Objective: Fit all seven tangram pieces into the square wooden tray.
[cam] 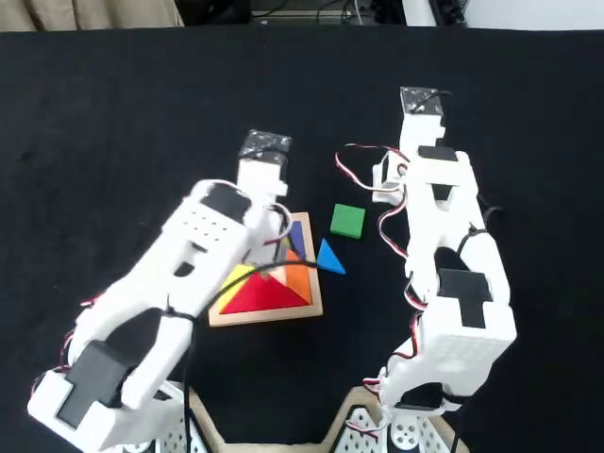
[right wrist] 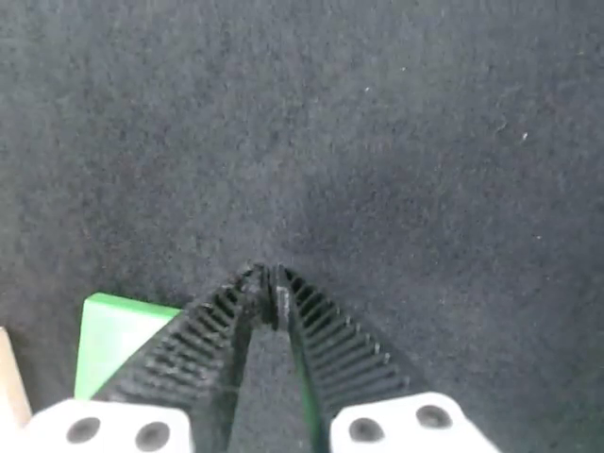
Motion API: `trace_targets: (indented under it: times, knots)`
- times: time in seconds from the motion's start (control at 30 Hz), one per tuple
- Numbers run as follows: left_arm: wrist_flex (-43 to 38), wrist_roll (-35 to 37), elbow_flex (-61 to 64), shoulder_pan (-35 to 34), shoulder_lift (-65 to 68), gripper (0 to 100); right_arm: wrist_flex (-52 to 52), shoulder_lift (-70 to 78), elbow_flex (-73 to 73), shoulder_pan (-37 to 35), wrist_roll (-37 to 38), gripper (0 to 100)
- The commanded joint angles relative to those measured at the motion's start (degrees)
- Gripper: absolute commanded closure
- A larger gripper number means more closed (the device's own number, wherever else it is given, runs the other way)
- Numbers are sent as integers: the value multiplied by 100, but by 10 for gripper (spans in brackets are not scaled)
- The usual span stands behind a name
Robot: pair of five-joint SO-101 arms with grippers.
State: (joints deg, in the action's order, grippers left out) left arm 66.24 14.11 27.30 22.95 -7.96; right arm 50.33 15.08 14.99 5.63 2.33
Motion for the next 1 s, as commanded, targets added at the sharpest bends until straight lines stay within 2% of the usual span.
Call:
trace_targets:
  times: [0.0,0.13,0.33,0.57,0.73,0.97]
  knots:
    - [-1108,1029,356,119,-255,866,-88,-22,-268,105,-44,986]
    - [-1556,1688,646,171,-264,866,-97,-22,-268,88,-44,985]
    - [-1969,1679,1095,171,-255,866,-167,101,-303,79,-44,985]
    - [-1969,1600,1226,180,-255,864,-167,127,-321,79,-44,984]
    - [-1925,1433,1218,391,-193,795,-167,136,-321,79,-44,984]
    - [-1925,1407,1086,374,123,793,-167,136,-321,79,-44,984]
